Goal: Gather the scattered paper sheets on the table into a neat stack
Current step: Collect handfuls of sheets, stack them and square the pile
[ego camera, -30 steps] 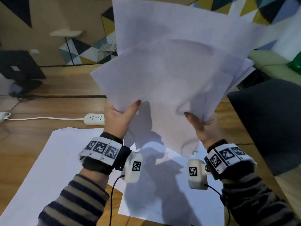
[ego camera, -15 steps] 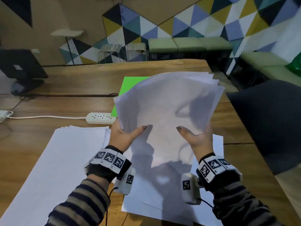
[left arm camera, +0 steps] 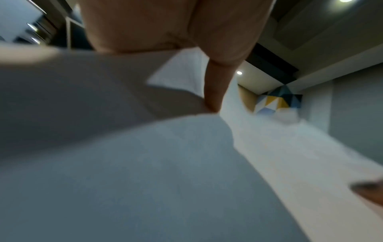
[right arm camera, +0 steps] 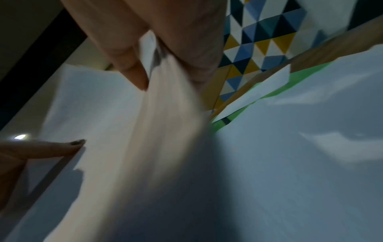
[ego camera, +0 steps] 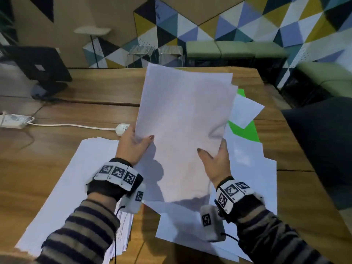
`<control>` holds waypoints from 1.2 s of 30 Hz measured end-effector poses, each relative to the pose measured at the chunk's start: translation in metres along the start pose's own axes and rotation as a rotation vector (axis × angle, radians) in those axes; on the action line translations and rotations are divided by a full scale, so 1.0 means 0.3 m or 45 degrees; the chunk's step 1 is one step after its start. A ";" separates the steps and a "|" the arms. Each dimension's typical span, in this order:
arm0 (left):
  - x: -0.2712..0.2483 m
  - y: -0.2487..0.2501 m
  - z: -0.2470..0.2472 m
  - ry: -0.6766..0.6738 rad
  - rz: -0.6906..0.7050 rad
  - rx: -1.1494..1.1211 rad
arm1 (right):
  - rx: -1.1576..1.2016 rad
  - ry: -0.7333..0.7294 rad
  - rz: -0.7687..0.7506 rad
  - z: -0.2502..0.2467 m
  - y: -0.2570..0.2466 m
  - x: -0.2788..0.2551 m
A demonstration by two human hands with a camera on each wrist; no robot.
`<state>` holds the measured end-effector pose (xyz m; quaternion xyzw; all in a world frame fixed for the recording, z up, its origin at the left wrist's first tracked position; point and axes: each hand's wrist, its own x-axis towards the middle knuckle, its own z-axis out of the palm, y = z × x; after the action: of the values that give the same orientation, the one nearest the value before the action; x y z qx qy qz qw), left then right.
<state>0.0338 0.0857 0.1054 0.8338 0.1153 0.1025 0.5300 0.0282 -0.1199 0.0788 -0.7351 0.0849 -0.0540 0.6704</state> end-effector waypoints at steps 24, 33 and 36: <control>0.032 -0.452 -0.236 -0.166 -0.223 0.750 | -0.528 -0.616 0.617 0.446 0.242 -0.117; 0.120 -0.376 0.100 -0.517 -0.172 0.767 | -0.519 0.150 0.703 -0.114 0.342 0.037; 0.153 -0.364 0.164 -0.495 -0.220 0.859 | -0.655 0.381 0.797 -0.301 0.345 0.065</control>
<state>0.0829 0.1020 -0.0120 0.9522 0.1098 -0.1456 0.2449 0.0245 -0.2210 -0.0161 -0.8012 0.4107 0.0689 0.4298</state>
